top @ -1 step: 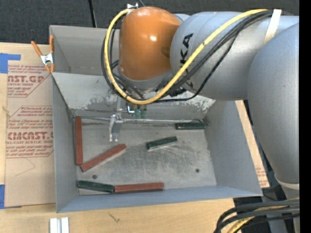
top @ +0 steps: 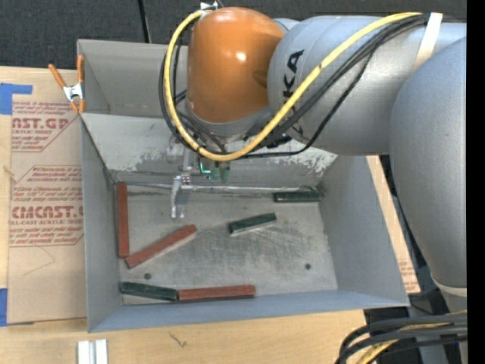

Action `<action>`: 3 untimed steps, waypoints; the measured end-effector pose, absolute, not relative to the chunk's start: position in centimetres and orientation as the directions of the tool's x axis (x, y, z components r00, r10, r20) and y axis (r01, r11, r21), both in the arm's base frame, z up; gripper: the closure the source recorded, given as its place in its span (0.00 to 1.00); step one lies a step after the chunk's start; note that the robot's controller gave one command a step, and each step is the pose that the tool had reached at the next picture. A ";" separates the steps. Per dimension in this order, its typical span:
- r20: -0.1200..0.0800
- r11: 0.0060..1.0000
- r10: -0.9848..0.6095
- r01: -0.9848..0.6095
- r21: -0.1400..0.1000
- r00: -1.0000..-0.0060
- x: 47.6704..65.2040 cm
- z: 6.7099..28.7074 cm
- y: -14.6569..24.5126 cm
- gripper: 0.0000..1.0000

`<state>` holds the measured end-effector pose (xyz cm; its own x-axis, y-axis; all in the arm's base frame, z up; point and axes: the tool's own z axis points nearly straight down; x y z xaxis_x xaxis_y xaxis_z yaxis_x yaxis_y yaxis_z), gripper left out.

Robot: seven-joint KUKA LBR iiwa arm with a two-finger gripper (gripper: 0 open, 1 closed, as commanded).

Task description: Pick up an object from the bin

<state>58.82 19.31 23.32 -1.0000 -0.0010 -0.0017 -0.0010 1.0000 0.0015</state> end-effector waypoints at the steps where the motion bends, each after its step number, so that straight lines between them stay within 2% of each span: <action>1: -0.014 1.000 -0.019 -0.019 0.005 -1.000 58.8 22.0 19.1 0.00; 2: -0.004 0.987 -0.163 -0.163 0.001 -0.987 56.3 14.7 18.6 0.00; 3: 0.004 0.993 -0.116 -0.116 0.000 -0.993 56.6 8.9 17.8 1.00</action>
Offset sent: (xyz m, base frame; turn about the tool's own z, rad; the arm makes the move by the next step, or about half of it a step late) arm -0.0452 -0.0126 -0.1363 -0.2611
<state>56.62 17.76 8.95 -0.9932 -0.1162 0.0036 -0.1162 0.9932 0.0005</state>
